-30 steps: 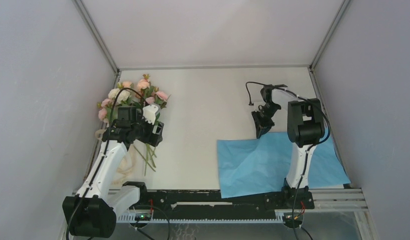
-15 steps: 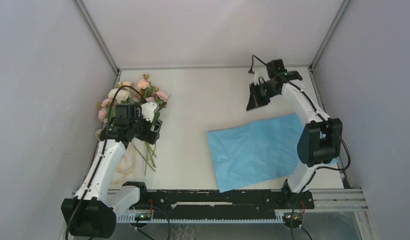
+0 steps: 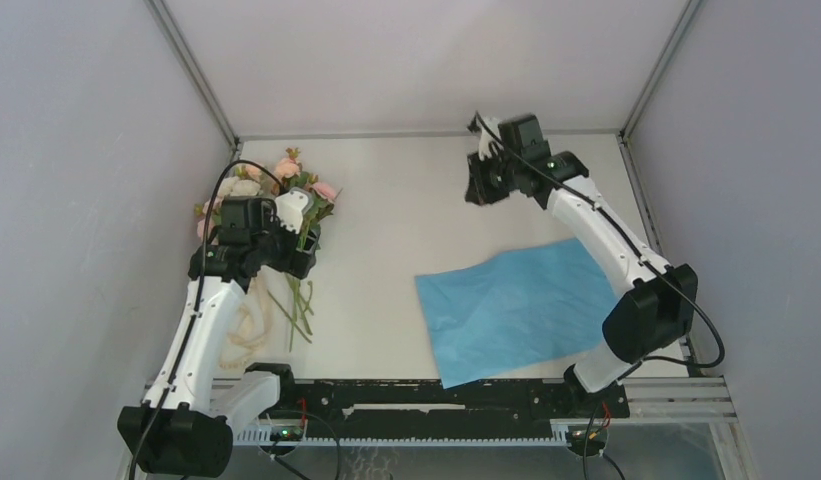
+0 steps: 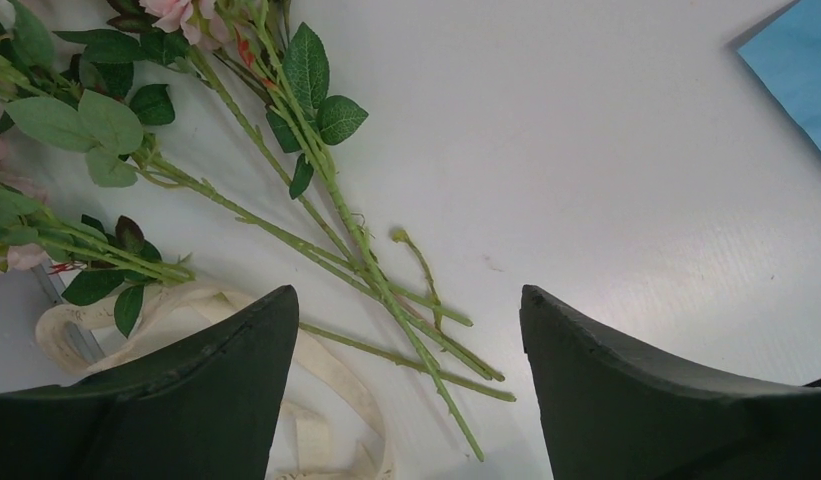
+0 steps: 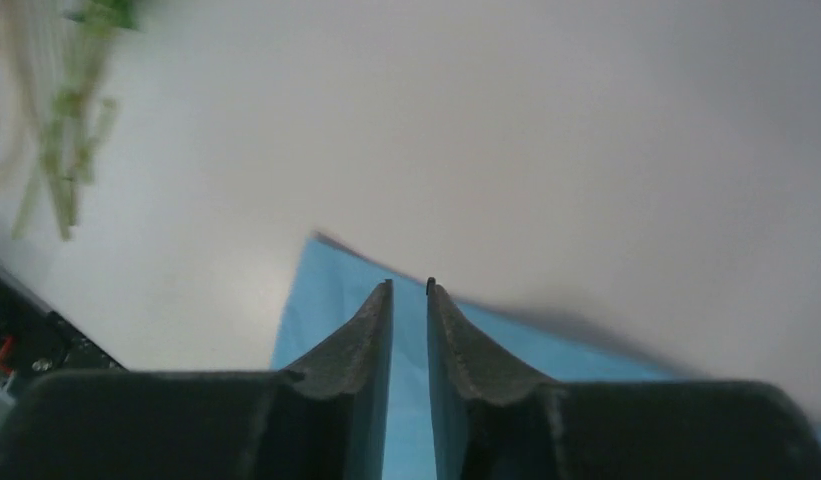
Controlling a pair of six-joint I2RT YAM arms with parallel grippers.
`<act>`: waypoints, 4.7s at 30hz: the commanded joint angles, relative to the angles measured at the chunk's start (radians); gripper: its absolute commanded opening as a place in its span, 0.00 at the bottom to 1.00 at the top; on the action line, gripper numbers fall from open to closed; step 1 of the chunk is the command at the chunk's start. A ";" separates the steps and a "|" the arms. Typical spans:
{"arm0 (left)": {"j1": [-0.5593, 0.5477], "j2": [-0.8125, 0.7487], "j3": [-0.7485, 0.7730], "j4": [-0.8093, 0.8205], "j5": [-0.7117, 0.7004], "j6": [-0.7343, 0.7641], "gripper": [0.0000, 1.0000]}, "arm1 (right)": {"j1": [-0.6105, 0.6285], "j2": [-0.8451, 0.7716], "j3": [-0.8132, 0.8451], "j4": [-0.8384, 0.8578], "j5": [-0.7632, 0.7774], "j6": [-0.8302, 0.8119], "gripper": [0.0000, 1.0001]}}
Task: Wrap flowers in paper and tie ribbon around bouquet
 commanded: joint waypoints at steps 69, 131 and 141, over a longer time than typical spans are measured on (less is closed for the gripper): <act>-0.016 -0.011 -0.003 0.029 0.033 -0.080 0.84 | 0.634 0.357 -0.113 0.240 1.268 -0.134 0.00; -0.473 0.584 -0.285 0.994 0.425 -0.988 0.62 | -0.091 -0.324 -1.136 0.604 0.232 0.579 0.43; -0.544 0.674 -0.207 1.077 0.451 -1.024 0.57 | -0.091 -0.323 -1.137 0.620 0.212 0.586 0.43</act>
